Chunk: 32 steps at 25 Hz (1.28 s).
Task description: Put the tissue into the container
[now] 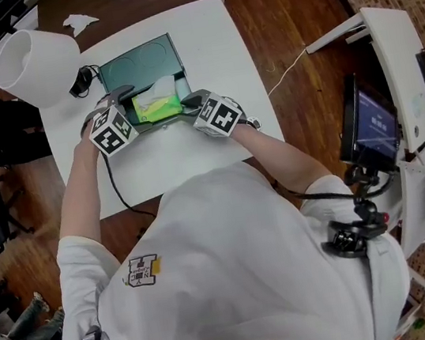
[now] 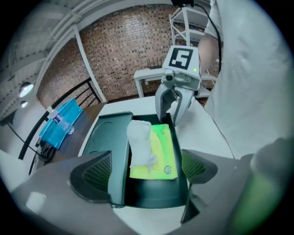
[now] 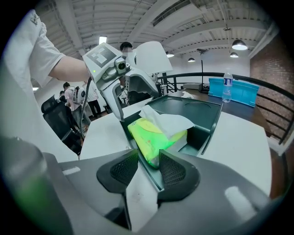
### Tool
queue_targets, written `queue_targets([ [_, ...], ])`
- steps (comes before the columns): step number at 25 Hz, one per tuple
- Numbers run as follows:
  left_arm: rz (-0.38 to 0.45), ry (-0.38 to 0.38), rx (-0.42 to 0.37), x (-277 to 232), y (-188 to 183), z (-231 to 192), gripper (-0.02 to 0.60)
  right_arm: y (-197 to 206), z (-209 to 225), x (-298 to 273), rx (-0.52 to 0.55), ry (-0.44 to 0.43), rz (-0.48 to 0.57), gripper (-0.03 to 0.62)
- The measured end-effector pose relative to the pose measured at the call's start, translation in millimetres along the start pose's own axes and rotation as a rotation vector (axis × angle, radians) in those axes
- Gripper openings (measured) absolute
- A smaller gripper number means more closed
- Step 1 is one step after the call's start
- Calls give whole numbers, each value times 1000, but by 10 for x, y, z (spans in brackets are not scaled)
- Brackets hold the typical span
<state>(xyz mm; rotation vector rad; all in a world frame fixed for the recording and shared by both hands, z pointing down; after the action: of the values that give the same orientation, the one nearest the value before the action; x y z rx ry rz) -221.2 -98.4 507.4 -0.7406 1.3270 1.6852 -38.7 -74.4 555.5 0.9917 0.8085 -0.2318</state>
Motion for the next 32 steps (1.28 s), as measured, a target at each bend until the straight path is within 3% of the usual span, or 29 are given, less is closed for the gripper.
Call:
queue_targets([
  [4,210,-196,202,437,0,61,470,-7,-90,160,-3,3,73,138],
  [7,425,-364,432,634,-45,353,331,42,-187,348,-10,-25,186,135],
  [10,510,-386,570,491,-104,848,234,202,-322,450,7,-53,263,119],
  [15,443,-256,619,63,-158,1514,174,556,-562,388,28,-103,253,91],
  [19,347,-236,715,-108,2,1846,3,812,-710,285,-13,-129,187,69],
  [22,283,-194,699,-171,29,2062,0,912,-798,238,-14,-148,158,47],
  [27,271,-158,746,-269,55,2204,0,996,-810,227,-40,-142,140,31],
  [32,251,-138,723,-300,52,2229,0,1043,-797,196,-43,-132,121,21],
])
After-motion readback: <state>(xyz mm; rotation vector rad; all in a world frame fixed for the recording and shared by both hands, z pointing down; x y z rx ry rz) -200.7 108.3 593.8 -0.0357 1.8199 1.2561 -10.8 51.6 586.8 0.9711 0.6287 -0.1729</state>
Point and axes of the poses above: the fingertips, and each gripper's own axes: x backward along the fingers, z to its right, y out of its underside, the point moved 9 cm from there along x, backward along the fingers, and after that the axes turned 10 degrees about -x, right-handed, at the moved point
